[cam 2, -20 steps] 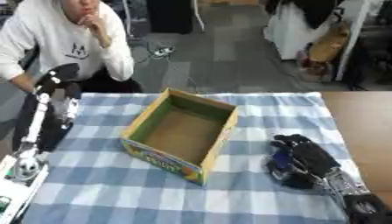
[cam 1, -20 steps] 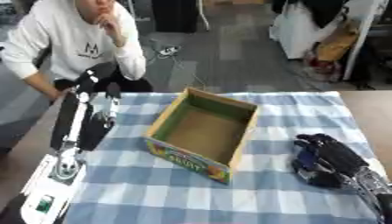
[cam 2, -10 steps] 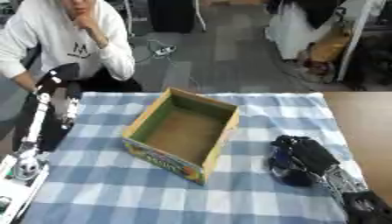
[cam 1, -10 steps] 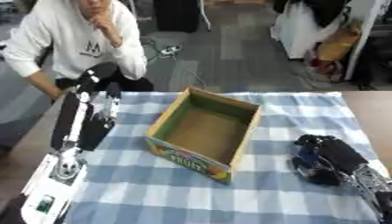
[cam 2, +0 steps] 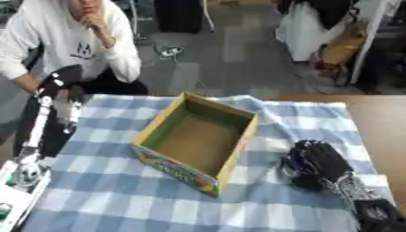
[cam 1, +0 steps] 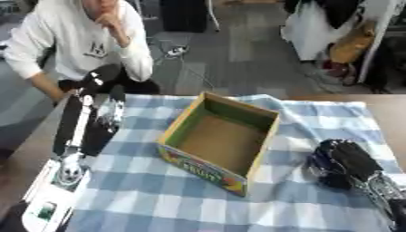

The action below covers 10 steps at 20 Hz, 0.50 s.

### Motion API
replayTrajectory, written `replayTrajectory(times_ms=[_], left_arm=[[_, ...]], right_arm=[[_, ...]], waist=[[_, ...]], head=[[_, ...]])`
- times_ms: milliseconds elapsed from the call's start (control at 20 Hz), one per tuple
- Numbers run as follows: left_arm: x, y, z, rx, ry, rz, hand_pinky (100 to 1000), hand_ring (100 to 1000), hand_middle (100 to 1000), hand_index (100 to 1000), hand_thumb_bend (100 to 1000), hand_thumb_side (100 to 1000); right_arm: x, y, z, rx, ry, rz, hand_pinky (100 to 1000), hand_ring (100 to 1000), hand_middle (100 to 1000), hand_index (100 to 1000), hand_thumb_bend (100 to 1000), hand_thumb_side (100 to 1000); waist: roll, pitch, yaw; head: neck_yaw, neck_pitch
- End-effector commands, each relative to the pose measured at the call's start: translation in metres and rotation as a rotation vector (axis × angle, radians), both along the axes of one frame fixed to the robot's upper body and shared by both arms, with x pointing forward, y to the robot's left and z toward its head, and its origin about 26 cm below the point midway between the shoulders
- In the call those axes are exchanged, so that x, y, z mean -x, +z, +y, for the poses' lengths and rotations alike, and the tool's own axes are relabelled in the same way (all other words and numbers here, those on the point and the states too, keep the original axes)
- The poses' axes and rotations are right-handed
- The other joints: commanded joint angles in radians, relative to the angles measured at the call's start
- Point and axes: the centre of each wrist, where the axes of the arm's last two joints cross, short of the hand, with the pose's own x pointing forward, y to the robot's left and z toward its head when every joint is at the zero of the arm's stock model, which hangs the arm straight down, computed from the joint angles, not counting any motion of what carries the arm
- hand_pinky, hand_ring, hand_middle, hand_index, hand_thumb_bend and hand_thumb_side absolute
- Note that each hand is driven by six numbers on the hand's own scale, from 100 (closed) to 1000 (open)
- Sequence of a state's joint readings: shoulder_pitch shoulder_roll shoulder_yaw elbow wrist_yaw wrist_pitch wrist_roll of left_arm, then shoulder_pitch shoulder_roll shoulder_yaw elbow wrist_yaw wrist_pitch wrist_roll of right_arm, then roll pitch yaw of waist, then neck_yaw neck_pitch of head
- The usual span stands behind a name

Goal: Pick up objects on the table and place them in the box.

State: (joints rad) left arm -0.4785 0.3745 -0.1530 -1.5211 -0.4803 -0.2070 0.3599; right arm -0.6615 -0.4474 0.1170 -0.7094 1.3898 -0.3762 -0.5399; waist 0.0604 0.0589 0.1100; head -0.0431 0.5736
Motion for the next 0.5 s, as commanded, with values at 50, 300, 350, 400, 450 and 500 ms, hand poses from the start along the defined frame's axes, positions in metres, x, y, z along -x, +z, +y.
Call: replayTrajectory(times_ms=[50, 300, 350, 400, 450, 500], left_arm=[[0.000, 0.013, 0.005, -0.018, 0.002, -0.033, 927, 800, 864, 895, 111, 974], [0.000, 0.012, 0.005, -0.018, 0.002, -0.029, 927, 800, 865, 894, 112, 974], [0.000, 0.012, 0.005, -0.018, 0.002, -0.029, 928, 800, 865, 895, 111, 974], [0.000, 0.012, 0.005, -0.018, 0.002, -0.028, 928, 800, 865, 894, 111, 974], [0.000, 0.011, 0.005, -0.019, 0.002, -0.027, 928, 801, 865, 894, 111, 974], [0.000, 0.011, 0.005, -0.019, 0.002, -0.027, 928, 800, 864, 894, 111, 974]], right_arm=[[-0.004, 0.011, -0.002, -0.053, 0.023, -0.137, 100, 100, 100, 201, 100, 945], [0.000, 0.004, -0.005, -0.126, 0.059, -0.212, 100, 100, 100, 138, 100, 893], [0.001, 0.002, -0.005, -0.148, 0.066, -0.214, 100, 100, 100, 127, 100, 883], [0.002, 0.000, -0.006, -0.169, 0.071, -0.214, 100, 100, 100, 123, 100, 881], [0.002, -0.001, -0.007, -0.188, 0.075, -0.214, 100, 100, 100, 123, 100, 880], [0.003, -0.002, -0.007, -0.203, 0.078, -0.215, 100, 100, 100, 118, 100, 879]], waist=[[-0.001, -0.009, -0.001], [-0.002, -0.010, -0.001], [-0.002, -0.010, -0.001], [-0.002, -0.010, -0.002], [-0.002, -0.011, -0.002], [-0.002, -0.011, -0.002]], head=[[0.012, -0.010], [0.012, -0.009], [0.012, -0.009], [0.013, -0.009], [0.013, -0.008], [0.013, -0.008]])
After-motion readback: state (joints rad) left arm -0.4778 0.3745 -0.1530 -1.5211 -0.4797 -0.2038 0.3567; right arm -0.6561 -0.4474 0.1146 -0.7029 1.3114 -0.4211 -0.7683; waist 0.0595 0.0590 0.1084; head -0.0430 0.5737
